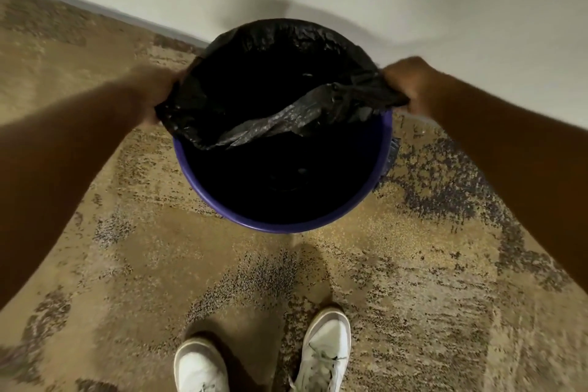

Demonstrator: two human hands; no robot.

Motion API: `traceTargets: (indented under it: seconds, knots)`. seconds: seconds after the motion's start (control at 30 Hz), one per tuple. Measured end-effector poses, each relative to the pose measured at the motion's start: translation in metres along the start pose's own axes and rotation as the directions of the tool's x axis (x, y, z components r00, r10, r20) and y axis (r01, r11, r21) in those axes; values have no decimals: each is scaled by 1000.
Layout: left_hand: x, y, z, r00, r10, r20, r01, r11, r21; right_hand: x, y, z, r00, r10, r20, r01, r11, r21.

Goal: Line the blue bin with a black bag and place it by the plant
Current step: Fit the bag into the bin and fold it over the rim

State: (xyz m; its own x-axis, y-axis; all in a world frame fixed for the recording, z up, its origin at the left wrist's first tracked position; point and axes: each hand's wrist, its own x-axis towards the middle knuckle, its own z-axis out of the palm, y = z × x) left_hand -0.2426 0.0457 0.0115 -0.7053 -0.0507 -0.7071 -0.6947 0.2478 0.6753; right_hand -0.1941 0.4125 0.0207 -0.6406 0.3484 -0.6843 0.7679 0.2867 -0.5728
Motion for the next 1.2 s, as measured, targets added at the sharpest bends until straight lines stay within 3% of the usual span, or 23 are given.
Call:
traceTargets:
  seconds: [0.07,0.17,0.27,0.37,0.47,0.63,0.97,1.2]
  knots:
    - [-7,-7,1,998,-58,-25,56,993,-102,-8,15,-3,998,66,18,-68,985,155]
    - [-28,-24,-12,989,-49,139,83,965,-250,-22,36,-2,982,102,156,-160,888,431]
    - [-41,-38,-21,962,-27,271,91,969,-230,-36,46,-3,966,72,249,-201,815,544]
    - [-50,-44,-31,960,-33,280,77,986,-149,-49,52,-6,949,7,314,-218,734,643]
    - [-61,-44,-36,952,-85,294,116,989,-90,-63,55,-12,930,-34,365,-222,739,636]
    - [-91,-42,-25,933,-189,305,220,973,-70,-90,65,-15,917,25,398,-286,737,612]
    - [-144,-74,-1,923,-251,293,323,917,-233,-146,104,5,906,4,423,-327,642,694]
    - [-161,-92,14,945,-232,231,317,825,-468,-167,117,35,928,125,350,-350,616,706]
